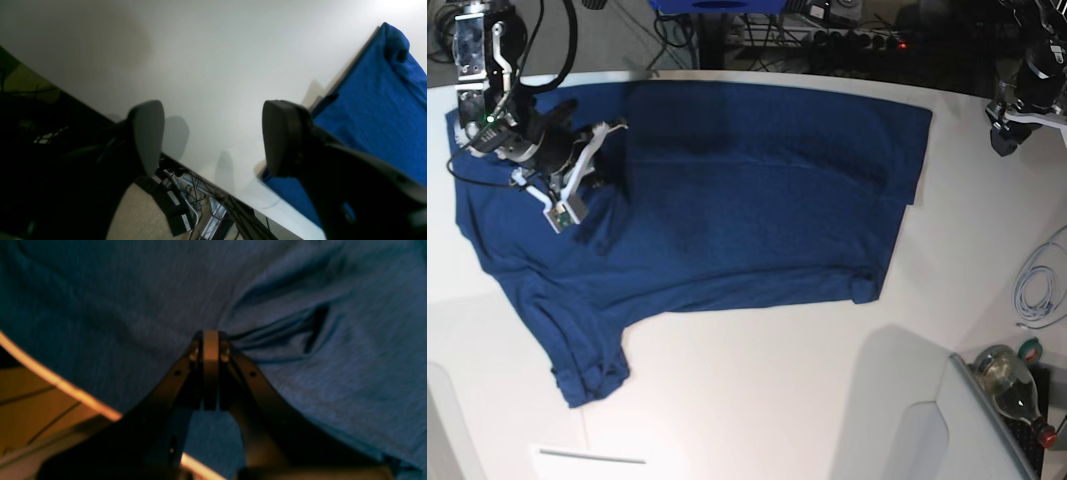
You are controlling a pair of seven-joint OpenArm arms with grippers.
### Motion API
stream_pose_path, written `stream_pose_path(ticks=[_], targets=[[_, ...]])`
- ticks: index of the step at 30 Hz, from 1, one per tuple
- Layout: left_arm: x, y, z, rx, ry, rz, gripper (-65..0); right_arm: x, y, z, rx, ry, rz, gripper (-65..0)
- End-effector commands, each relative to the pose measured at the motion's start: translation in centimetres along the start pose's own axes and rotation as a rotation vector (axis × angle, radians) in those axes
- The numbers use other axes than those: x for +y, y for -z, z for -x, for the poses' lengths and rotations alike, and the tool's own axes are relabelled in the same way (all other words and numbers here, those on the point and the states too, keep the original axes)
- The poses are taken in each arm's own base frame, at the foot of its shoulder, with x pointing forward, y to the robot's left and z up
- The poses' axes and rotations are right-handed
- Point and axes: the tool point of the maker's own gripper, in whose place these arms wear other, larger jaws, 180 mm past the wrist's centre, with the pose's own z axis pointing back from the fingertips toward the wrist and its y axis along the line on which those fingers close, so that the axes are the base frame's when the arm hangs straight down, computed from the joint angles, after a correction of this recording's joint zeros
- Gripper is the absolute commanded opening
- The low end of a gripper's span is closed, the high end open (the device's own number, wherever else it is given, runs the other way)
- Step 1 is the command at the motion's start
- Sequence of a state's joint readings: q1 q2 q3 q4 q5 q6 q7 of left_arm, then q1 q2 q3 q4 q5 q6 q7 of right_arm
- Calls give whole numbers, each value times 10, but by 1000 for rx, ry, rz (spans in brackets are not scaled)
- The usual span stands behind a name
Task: Layout the t-shirt on the table in an organized manner, then fold the t-shirt properly
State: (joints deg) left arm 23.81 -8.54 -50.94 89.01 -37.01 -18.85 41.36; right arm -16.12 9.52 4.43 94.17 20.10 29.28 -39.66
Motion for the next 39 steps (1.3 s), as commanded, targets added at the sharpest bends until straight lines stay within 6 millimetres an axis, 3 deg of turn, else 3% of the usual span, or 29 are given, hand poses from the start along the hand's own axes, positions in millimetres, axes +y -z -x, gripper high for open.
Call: stream_pose_path(ticks=[1, 7, 13, 15, 17, 21, 23, 24, 26, 29, 30, 35, 39], targets=[[0, -3, -14, -38, 13, 6, -211, 1, -4, -8, -29, -18, -11, -650], [-1, -3, -13, -37, 14, 7, -211, 14, 0, 0, -7, 6, -38, -648], [-6, 0, -16, -46, 8, 20, -211, 15, -1, 7, 35, 0, -37, -642], [-14, 4, -13, -34, 17, 39, -211, 12, -6, -1, 15, -15, -25, -599], [-33, 9, -7, -12, 41, 85, -211, 11, -13, -14, -20, -40, -10, -510], [-73, 16, 8, 32, 92, 181, -211, -37, -35, -48, -106, -36, 115, -329], [-93, 20, 19, 55, 106, 224, -212, -73, -39, -56, -135, 28, 183, -303], [-105, 24, 18, 53, 110, 252, -225, -96, -42, -58, -147, 82, 222, -318], [-125, 32, 17, 52, 114, 293, -337, -134, -40, -63, -165, 186, 265, -387], [-148, 46, 14, 56, 105, 342, -650, -178, -32, -58, -134, 297, 278, -593], [-153, 52, 13, 60, 97, 350, -650, -186, -28, -56, -118, 317, 274, -647], [-176, 83, 21, 122, 116, 369, -650, -212, -13, -50, -159, 398, 277, -630], [-167, 96, 43, 183, 216, 289, -650, -219, -9, -26, -141, 446, 285, -630]])
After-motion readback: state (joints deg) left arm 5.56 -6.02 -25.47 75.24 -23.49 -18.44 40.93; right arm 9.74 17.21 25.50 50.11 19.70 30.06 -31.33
